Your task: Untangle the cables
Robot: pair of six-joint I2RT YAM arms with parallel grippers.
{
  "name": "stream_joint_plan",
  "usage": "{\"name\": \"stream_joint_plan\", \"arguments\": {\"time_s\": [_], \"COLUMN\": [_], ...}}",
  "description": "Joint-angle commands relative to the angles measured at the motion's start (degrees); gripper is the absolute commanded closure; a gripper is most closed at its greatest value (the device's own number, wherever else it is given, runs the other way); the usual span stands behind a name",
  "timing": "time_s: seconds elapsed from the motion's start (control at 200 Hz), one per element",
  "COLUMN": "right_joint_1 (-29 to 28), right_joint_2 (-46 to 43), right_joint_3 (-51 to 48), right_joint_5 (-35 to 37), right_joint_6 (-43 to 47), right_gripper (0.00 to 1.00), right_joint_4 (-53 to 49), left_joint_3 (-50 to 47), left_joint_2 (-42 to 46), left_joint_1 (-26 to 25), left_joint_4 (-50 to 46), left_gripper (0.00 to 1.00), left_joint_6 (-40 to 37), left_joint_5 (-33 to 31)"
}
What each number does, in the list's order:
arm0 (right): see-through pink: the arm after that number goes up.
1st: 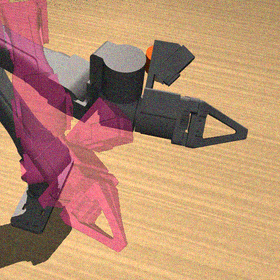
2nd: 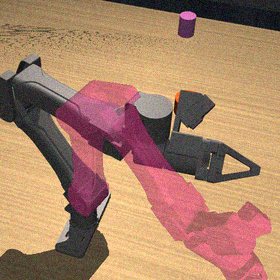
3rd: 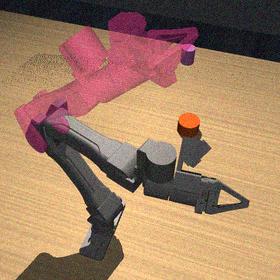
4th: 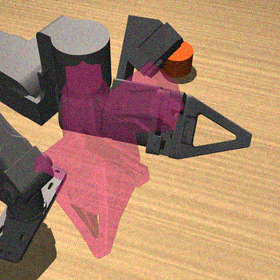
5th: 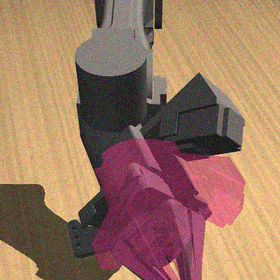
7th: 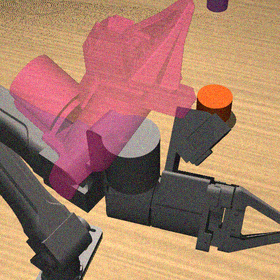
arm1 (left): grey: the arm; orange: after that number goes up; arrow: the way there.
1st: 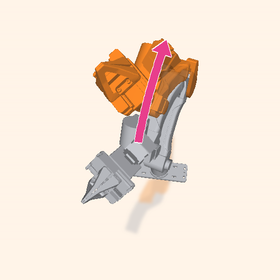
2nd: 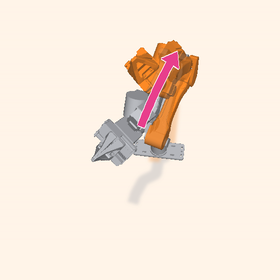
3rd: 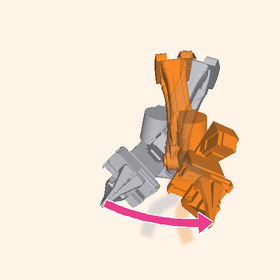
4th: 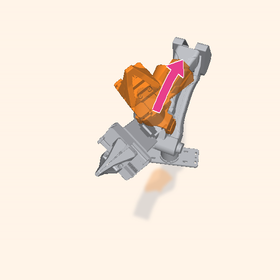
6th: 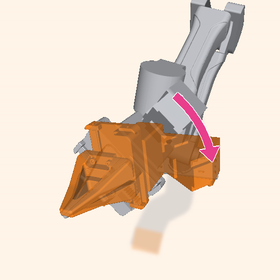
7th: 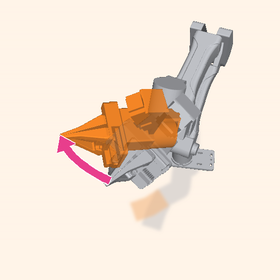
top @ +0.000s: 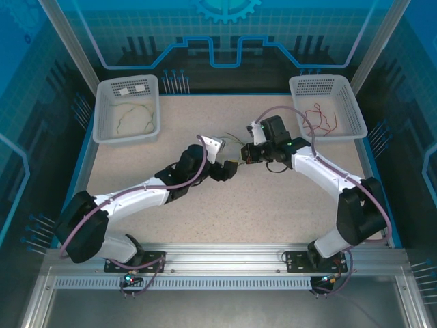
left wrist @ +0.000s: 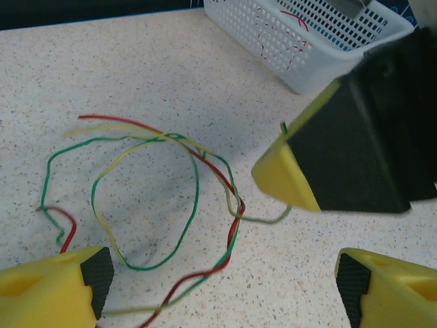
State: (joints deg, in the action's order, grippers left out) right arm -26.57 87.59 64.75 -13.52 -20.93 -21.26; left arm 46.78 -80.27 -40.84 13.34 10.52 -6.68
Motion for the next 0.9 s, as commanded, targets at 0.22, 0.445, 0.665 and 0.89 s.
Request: {"name": "stream_joint_plan", "arguments": {"time_s": [0.22,0.445,0.665,0.89], "right_joint_1": [-1.8,-1.4,-1.1,-0.5], "right_joint_2": [-9.0,-13.9,-11.4,-11.5], "right_joint_3": [-4.8,-9.4,-7.7,-6.9], "right_joint_5": [-3.3,-6.3,-6.4,-7.4], "right_joint_6": [22.4,33.5,33.7,33.9], "right_gripper": [1.0,1.0,1.0,1.0], "right_joint_4": [-0.5,-0.1,-1.1,-1.7], "left_joint_3": [-5.8,-7.3,-3.3,-3.0], "left_joint_2": [7.2,10.0,9.6,8.6], "left_joint_1": [9.7,17.5,18.0,18.0], "left_joint_4": [7.4,3.9,-4.5,-6.8], "left_gripper": [0.16,0.17,0.16,0.15], "left_joint_6": [9.2,13.0,5.0,0.8], "left_joint_5": [6.4,7.7,11.0,17.4]}}
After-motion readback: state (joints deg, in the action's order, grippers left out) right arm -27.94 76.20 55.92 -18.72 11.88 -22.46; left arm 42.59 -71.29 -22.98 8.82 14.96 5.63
